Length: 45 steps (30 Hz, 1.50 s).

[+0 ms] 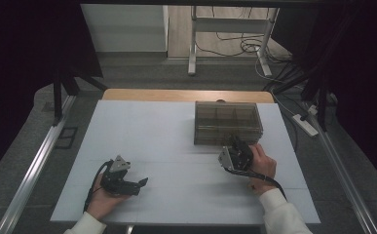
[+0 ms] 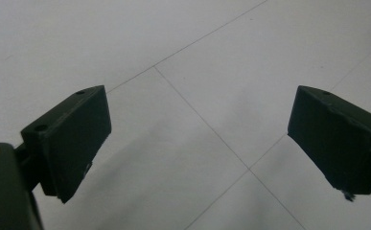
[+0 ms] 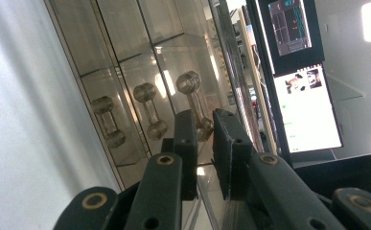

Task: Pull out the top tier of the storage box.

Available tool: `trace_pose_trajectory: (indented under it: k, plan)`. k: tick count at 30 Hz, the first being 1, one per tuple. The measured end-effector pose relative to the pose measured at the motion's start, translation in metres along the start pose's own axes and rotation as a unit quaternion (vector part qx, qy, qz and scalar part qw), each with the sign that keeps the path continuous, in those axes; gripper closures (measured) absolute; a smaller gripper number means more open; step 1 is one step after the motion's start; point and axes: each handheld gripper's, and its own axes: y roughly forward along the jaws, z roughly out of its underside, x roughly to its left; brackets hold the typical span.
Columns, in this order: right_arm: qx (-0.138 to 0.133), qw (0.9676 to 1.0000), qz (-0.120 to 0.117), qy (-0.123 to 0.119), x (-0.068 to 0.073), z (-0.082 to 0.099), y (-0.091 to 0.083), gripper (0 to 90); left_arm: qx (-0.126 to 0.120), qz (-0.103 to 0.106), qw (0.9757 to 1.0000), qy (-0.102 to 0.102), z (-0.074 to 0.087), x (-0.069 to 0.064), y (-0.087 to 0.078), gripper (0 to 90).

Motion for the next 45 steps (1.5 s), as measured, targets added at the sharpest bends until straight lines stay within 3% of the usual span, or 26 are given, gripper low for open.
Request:
trace_pose_trajectory:
  k: [27, 32, 34, 35, 36, 38, 41, 42, 43, 45]
  plan:
    - [-0.004, 0.9999, -0.007, 0.006, -0.001, 0.001, -0.003, 78.7, -0.001, 0.0, 1.0, 0.0, 0.0, 0.0, 0.0, 7.0]
    - [-0.006, 0.9993, -0.019, 0.03, -0.005, 0.003, -0.005, 61.5, -0.002, 0.0, 1.0, -0.001, 0.0, 0.0, 0.0, 7.0]
    - [-0.008, 0.9973, -0.038, 0.062, -0.01, 0.005, -0.006, 56.5, -0.001, 0.0, 1.0, 0.0, 0.0, 0.0, 0.0, 7.0]
    - [-0.014, 0.9951, -0.047, 0.086, -0.012, 0.007, -0.007, 53.4, -0.001, 0.0, 1.0, 0.0, 0.0, 0.0, 0.0, 7.1]
    - [-0.017, 0.9913, -0.073, 0.108, -0.016, 0.009, -0.009, 49.0, -0.001, 0.0, 1.0, 0.001, 0.0, 0.0, 0.0, 7.0]
    - [-0.022, 0.99, -0.081, 0.113, -0.017, 0.01, -0.01, 47.3, -0.001, 0.0, 1.0, 0.001, 0.0, 0.0, 0.0, 7.0]
    - [-0.027, 0.9812, -0.114, 0.154, -0.021, 0.012, -0.012, 41.0, -0.002, -0.001, 1.0, 0.001, 0.0, 0.0, -0.001, 7.0]
    - [-0.033, 0.9736, -0.138, 0.179, -0.025, 0.013, -0.012, 37.5, -0.002, -0.001, 1.0, 0.001, 0.0, 0.0, -0.001, 7.0]
    - [-0.033, 0.9736, -0.138, 0.179, -0.025, 0.013, -0.012, 37.5, -0.003, -0.002, 1.0, 0.001, 0.0, 0.0, -0.001, 7.0]
    - [-0.037, 0.9668, -0.15, 0.204, -0.028, 0.014, -0.012, 36.9, -0.003, 0.0, 1.0, -0.001, 0.0, 0.0, -0.001, 7.0]
